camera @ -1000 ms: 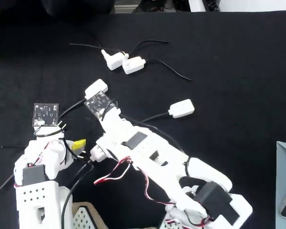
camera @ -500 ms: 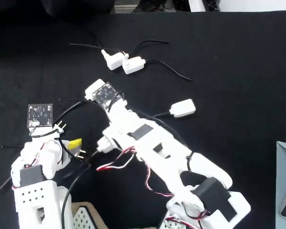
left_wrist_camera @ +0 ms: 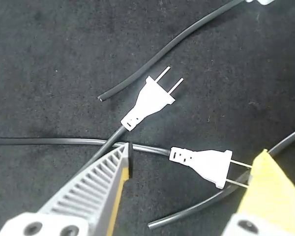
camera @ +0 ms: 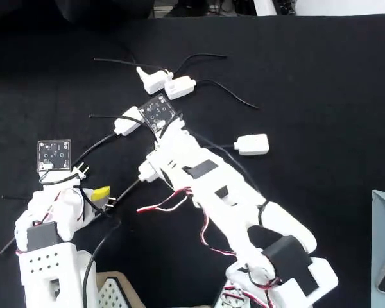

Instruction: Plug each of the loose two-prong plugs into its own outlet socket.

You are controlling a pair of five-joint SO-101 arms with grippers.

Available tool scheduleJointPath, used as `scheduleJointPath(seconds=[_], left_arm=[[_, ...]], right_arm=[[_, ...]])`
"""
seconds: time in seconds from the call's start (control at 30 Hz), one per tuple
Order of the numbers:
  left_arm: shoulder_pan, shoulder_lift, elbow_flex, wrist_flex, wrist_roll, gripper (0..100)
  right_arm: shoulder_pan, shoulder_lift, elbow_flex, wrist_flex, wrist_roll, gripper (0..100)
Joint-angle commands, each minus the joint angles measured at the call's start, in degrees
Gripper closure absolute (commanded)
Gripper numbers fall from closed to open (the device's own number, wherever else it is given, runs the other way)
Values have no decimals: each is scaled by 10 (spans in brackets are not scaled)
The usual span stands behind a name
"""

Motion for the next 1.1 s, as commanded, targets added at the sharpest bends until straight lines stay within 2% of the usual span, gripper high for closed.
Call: scheduleJointPath(seconds=[0.0,0.4,0.47,0.57,0.63,0.77,0.97,1.07], left_arm=[[-4,-4,-3,4,4,623],[-5,-4,0,4,4,623],[-5,-4,2,4,4,623],[-5,-4,2,4,4,623],[-5,-4,2,4,4,623],[-5,-4,2,4,4,623],[-5,-4,3,4,4,623],[-5,-4,3,3,3,623]], right_arm=[[-3,-2,-10,-11,5,987],[-3,78,-5,-21,28,982],[-3,64,-15,11,26,956],[-3,11,-27,83,25,849],[-3,-32,-28,114,25,816],[-3,-115,-26,162,25,823],[4,-206,-51,306,30,822],[18,-234,-63,369,64,822]])
